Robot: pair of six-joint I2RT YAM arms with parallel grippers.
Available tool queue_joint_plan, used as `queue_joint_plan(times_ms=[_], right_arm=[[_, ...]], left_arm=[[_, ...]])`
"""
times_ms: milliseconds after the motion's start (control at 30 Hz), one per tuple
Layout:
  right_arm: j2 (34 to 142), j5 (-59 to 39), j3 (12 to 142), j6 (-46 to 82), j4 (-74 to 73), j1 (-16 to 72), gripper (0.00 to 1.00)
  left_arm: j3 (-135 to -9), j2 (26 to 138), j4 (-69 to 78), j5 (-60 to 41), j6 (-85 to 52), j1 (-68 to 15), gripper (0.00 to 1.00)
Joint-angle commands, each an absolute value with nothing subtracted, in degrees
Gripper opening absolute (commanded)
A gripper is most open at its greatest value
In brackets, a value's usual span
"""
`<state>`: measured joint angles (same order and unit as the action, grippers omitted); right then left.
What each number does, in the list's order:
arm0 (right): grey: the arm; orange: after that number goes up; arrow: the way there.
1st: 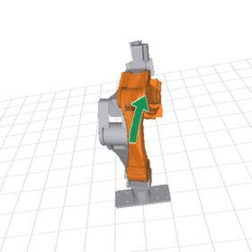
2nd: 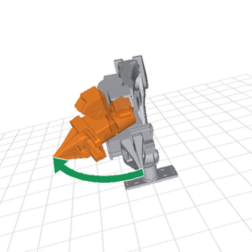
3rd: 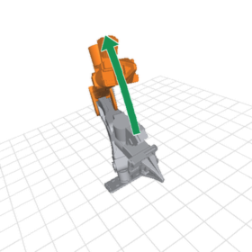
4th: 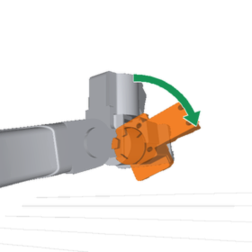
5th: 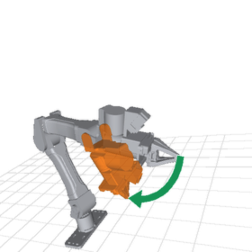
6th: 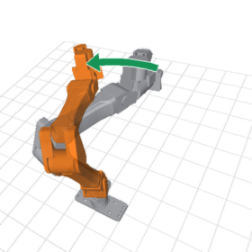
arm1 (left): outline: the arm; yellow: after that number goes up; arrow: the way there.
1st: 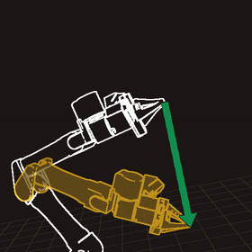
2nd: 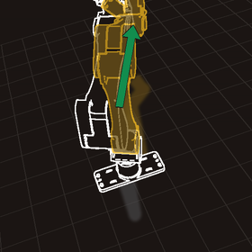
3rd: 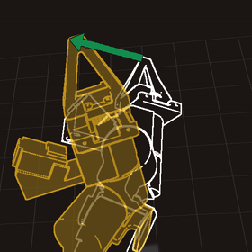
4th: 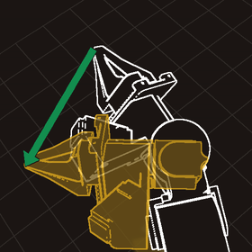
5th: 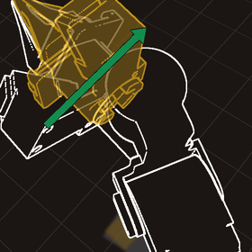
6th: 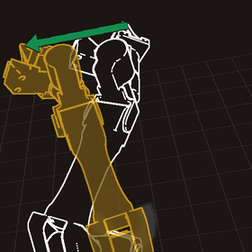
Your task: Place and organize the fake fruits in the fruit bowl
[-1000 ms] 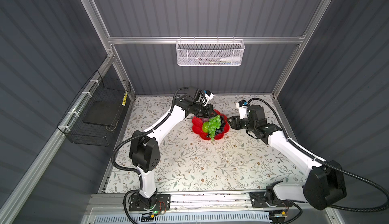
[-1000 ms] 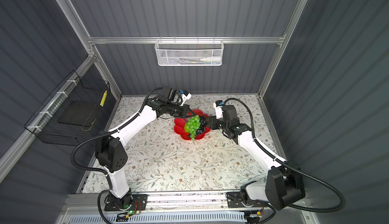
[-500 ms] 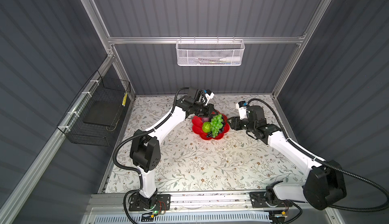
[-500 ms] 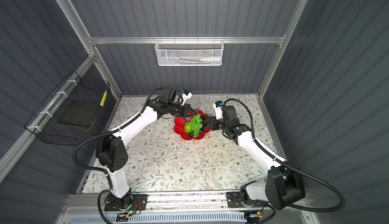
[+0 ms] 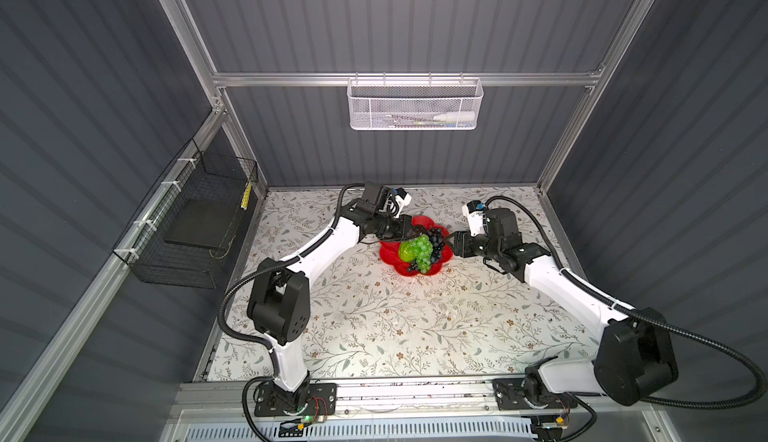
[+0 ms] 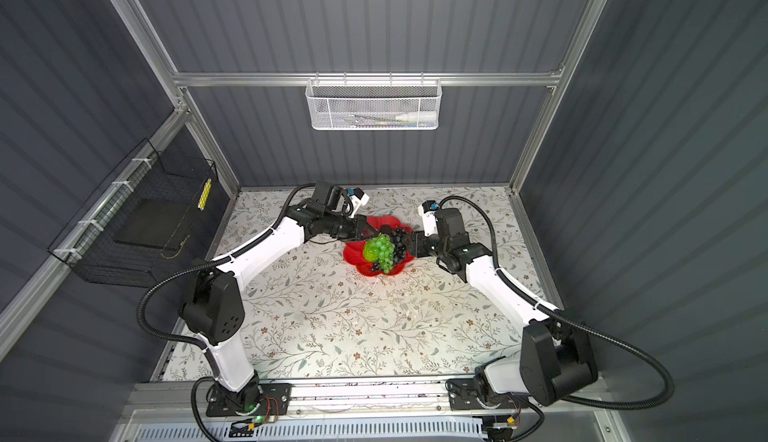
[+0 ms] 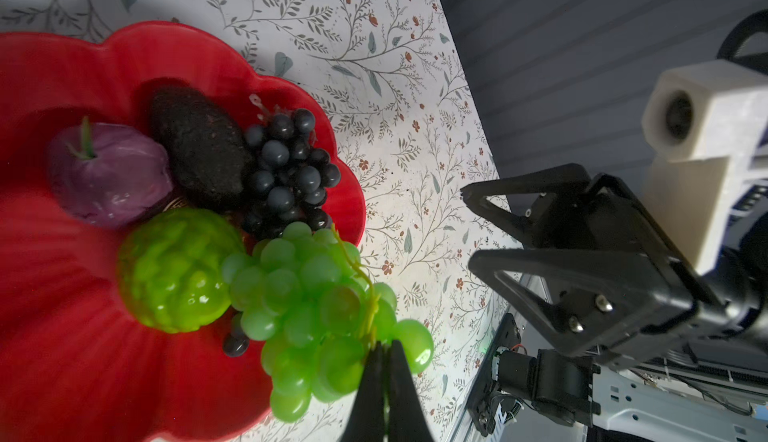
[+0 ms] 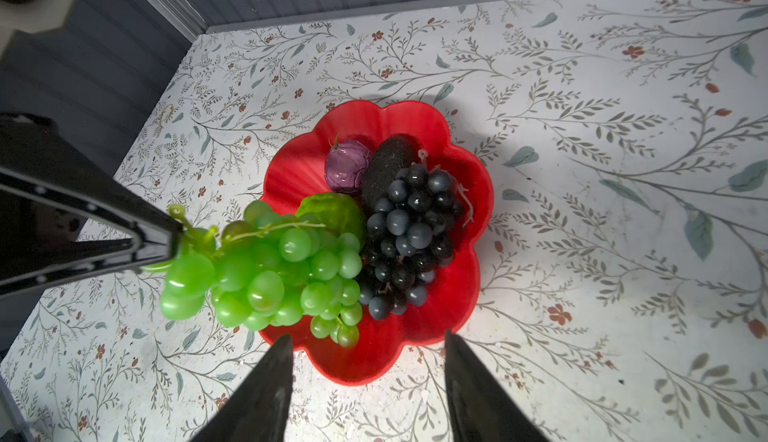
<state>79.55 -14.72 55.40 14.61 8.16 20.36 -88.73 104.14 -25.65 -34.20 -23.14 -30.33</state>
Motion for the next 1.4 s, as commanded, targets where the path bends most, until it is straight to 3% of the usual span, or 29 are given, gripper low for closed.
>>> queue_joint_plan(times_ms=[0,833,1367], right_arm=[[81.2,-16.9,58.0,15.1,7.8,20.6,0.58],[89.8,-21.0,63.0,13.9,6.9,27.7,0.54],[94.3,-23.4,62.1,13.9,4.9,31.9,0.45]], left_arm=[[-86.7,100.4,-25.4,-33.3,-22.2,-29.4,0.00],[-78.4,98.5,-23.8,-30.8,-21.5,-23.4,0.00],[-87.8,111.2,-22.1,-33.4,-21.5,-20.5,0.00]])
